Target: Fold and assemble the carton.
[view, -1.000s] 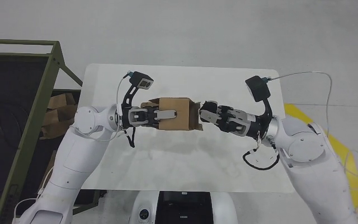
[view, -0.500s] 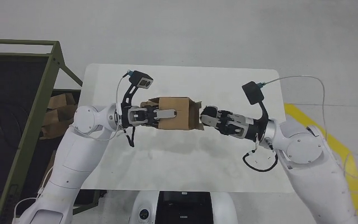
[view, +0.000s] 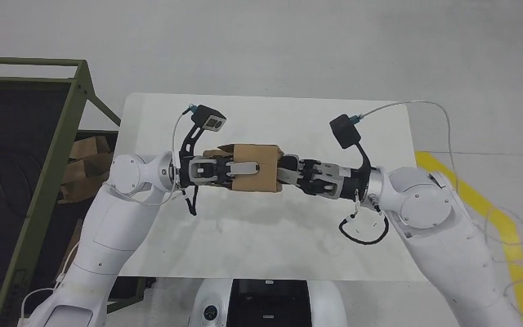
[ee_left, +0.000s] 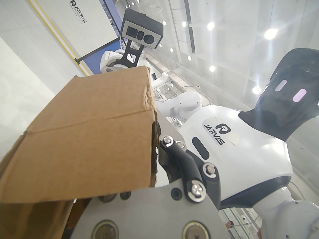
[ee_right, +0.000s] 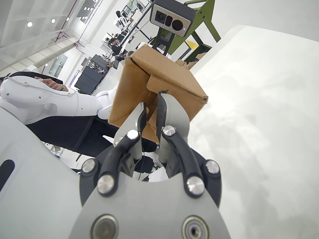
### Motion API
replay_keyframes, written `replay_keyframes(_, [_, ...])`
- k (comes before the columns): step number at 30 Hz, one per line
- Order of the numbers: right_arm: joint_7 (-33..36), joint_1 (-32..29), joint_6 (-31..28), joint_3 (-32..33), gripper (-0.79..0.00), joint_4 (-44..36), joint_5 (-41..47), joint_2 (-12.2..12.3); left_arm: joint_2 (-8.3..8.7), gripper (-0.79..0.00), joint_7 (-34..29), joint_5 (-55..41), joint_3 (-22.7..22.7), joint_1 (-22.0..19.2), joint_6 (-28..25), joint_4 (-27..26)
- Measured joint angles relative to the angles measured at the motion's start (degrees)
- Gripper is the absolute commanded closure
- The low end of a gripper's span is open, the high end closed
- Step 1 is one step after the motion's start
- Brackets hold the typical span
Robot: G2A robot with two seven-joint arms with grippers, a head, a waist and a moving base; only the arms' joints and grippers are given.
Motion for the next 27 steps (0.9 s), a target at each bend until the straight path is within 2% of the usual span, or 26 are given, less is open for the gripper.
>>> replay_keyframes(15, [0.12, 2.74, 0.83, -2.70, -0.092, 0.60, -0.36, -0.60, -0.20, 0.000, -0.32, 0.01, 0.96, -1.08, 0.25, 0.87])
replay_keyframes(27, [-1.27, 3.70, 1.02, -3.66, -0.055, 1.04, -2.05, -0.94, -0.23, 0.000, -0.30, -0.01, 0.91, -1.05, 0.00, 0.95])
